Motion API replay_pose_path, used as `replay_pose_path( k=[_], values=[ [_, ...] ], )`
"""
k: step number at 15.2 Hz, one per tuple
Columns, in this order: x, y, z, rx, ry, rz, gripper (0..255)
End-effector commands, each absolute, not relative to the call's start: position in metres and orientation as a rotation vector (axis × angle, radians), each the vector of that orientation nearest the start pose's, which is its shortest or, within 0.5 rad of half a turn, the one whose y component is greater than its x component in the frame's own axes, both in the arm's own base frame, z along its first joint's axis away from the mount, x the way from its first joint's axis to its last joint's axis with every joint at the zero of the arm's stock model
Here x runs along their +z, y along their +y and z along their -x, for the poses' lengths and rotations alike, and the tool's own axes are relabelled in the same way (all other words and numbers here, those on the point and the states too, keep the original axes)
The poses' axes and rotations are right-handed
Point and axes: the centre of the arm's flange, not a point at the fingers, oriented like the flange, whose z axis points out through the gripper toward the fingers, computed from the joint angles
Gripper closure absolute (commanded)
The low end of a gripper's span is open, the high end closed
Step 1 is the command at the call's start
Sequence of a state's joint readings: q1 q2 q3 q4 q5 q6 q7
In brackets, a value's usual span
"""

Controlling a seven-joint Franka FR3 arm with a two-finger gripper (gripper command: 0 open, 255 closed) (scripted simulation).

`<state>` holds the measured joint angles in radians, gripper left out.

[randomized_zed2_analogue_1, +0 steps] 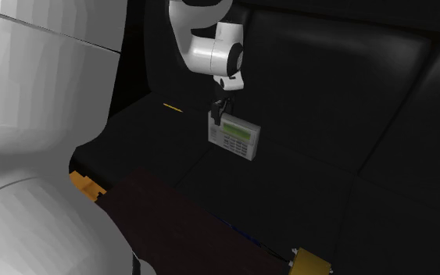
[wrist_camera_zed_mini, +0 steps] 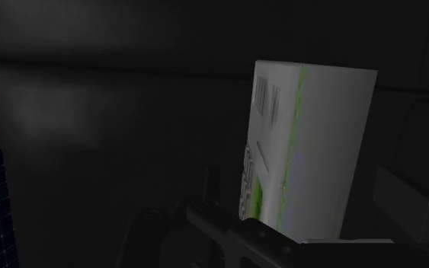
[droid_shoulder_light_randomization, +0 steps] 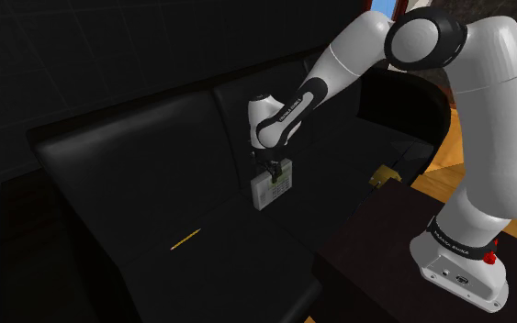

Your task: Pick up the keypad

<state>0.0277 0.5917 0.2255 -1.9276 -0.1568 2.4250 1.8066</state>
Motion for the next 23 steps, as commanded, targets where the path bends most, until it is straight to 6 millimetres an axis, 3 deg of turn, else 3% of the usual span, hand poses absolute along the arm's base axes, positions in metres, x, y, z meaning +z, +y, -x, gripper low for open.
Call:
replay_pose_path(
  k=[1, 5, 6, 15, 23],
  values=[
    [0.169, 0.15, -0.598, 0.098, 2.133, 2.37, 0],
    [0.155, 0.15, -0.598, 0.098, 2.133, 2.37, 0],
    [0.154, 0.15, -0.598, 0.098, 2.133, 2.37, 255],
    [0.155, 0.15, -0.598, 0.098, 2.133, 2.37, 255],
    [0.197, 0.15, -0.598, 0.098, 2.133, 2.37, 255]
  ],
)
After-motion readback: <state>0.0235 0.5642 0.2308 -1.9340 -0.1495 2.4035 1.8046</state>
